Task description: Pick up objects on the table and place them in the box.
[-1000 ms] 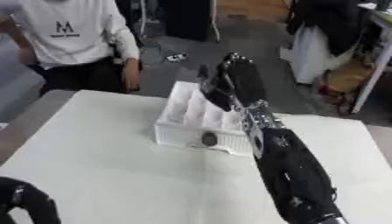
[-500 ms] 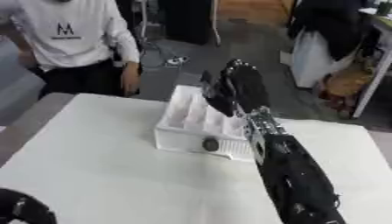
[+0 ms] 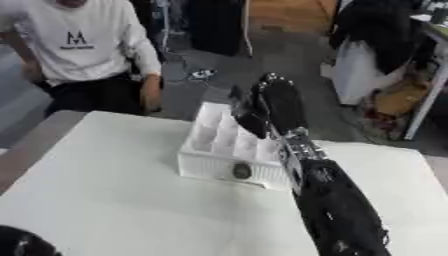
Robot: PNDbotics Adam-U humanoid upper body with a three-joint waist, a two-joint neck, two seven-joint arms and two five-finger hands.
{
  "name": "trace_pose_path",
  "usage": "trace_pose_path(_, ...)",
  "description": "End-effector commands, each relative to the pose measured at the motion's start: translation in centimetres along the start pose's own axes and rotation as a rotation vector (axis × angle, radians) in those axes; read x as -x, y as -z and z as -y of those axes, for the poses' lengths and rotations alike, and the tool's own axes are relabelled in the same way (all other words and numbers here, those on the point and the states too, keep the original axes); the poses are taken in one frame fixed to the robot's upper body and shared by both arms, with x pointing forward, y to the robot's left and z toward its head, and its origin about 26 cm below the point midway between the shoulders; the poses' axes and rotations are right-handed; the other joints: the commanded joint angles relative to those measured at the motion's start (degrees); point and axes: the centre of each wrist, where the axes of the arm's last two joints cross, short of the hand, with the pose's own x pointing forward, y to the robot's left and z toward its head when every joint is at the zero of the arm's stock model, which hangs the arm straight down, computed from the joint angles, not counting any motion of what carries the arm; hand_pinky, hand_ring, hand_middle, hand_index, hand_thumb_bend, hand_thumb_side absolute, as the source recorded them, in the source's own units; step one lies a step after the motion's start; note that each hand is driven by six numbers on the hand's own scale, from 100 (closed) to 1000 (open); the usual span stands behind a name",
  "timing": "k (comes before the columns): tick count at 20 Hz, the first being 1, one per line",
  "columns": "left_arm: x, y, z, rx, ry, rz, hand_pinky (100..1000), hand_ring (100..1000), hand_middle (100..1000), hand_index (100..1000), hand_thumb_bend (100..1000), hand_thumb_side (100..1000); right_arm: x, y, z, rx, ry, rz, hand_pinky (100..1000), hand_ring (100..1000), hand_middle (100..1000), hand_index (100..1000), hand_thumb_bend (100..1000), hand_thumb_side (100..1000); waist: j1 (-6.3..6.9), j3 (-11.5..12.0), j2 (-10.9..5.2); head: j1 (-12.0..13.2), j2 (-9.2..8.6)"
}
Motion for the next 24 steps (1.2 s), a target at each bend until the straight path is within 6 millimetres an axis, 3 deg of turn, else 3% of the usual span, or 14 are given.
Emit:
trace_pose_path(1, -0.63, 0.41, -0.62, 0.083, 0.060, 0.061, 544, 548, 741, 723, 491, 725, 1.05, 2.13, 2.00, 0.061, -0.039, -0.002, 100, 100, 100, 100, 100, 702, 0.42, 0.09, -0.79, -0.28, 0.13)
trace_pose_path(4, -0.64, 0.44, -0.65, 0.084, 0.062, 0.061, 543, 547, 741, 723, 490, 726, 1.20, 2.16, 2.05, 0.055, -0.054, -0.005, 100, 100, 100, 100, 100, 704, 0.42, 0.18, -0.50, -0.64, 0.04)
trace_pose_path(13, -0.74, 0.94, -0.96, 0.098, 0.078, 0.078, 541, 545, 741, 724, 488, 728, 1.82, 1.28, 1.52, -0.004, -0.121, -0.029, 100, 100, 100, 100, 100, 710, 0.16, 1.55, 1.42, -1.85, -2.47)
trace_pose_path(24, -0.73, 1.08, -0.98, 0.101, 0.081, 0.080, 539, 544, 740, 724, 486, 730, 2.03, 1.38, 1.79, 0.015, -0.161, -0.038, 100, 100, 100, 100, 100, 730, 0.06, 2.08, 2.43, -1.79, -3.41)
